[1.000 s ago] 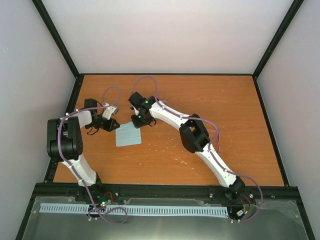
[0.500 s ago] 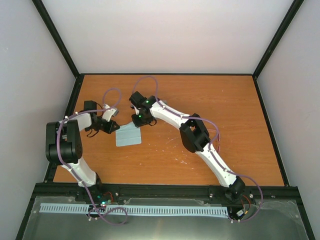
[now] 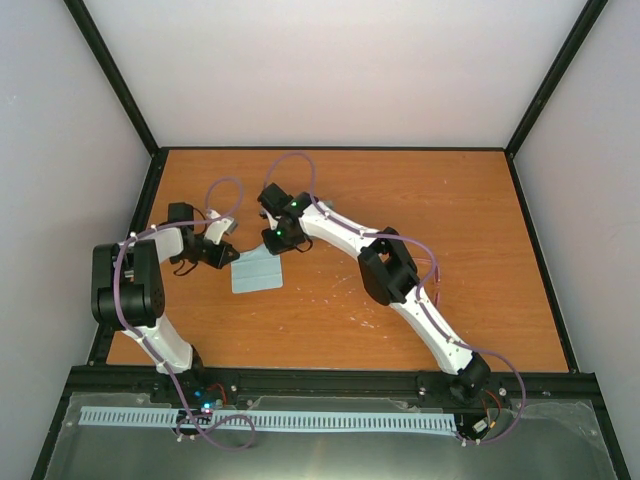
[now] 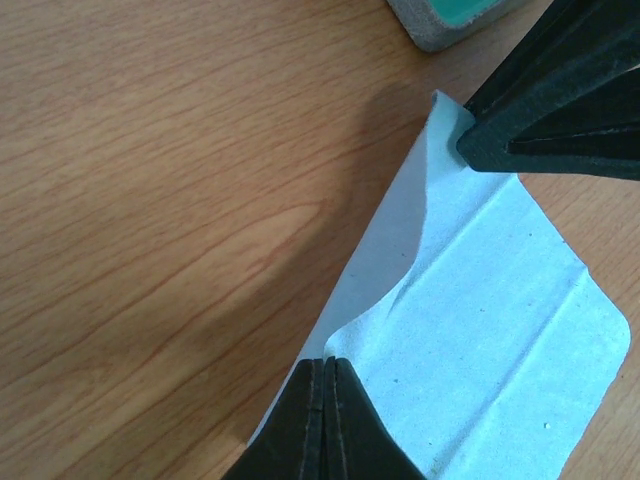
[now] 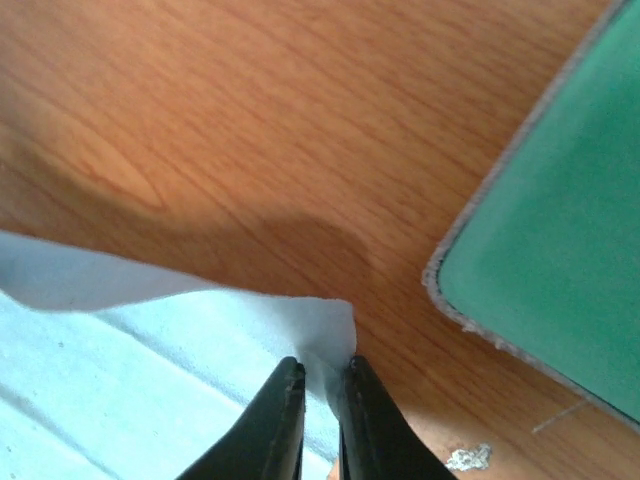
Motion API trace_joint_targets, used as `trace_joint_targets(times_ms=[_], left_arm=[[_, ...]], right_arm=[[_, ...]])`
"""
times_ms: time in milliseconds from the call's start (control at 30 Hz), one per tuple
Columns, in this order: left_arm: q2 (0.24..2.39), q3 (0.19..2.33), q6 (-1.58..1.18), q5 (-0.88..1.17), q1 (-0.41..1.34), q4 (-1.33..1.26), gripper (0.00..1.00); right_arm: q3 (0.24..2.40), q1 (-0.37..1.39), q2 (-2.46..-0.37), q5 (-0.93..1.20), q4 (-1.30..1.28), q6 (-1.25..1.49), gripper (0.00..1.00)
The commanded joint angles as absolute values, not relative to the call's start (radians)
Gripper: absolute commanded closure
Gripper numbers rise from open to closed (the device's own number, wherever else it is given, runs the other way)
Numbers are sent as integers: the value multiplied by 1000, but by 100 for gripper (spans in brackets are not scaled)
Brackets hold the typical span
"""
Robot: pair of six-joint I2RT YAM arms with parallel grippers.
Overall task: Organize the sunglasses
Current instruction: Fold the glasses cleaning cloth at the center of the board.
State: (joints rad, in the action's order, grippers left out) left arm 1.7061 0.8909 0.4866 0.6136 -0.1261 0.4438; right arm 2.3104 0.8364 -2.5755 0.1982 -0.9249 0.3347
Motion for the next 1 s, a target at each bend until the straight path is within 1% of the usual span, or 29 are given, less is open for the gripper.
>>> trace_joint_targets(times_ms=[0, 33, 67, 233, 367, 967], left_arm=[[1687, 890, 502, 629, -124, 430, 99], [1685, 890, 502, 629, -124, 430, 100], [1684, 890, 502, 629, -124, 430, 100], [1668, 887, 507, 637, -122, 433, 99], [1650, 880, 512, 650, -123, 437, 100], [1554, 816, 536, 655, -108, 447, 100]], right_arm=[[2321, 848, -2633, 203, -953, 333, 93], [2320, 848, -2632, 202, -953, 332, 96], [2320, 848, -2630, 197, -953, 332, 97], [2293, 848, -2581, 165, -915, 324, 97], [2204, 848, -2504, 168, -833, 319, 97], [1906, 848, -2292, 228, -613, 322, 97]])
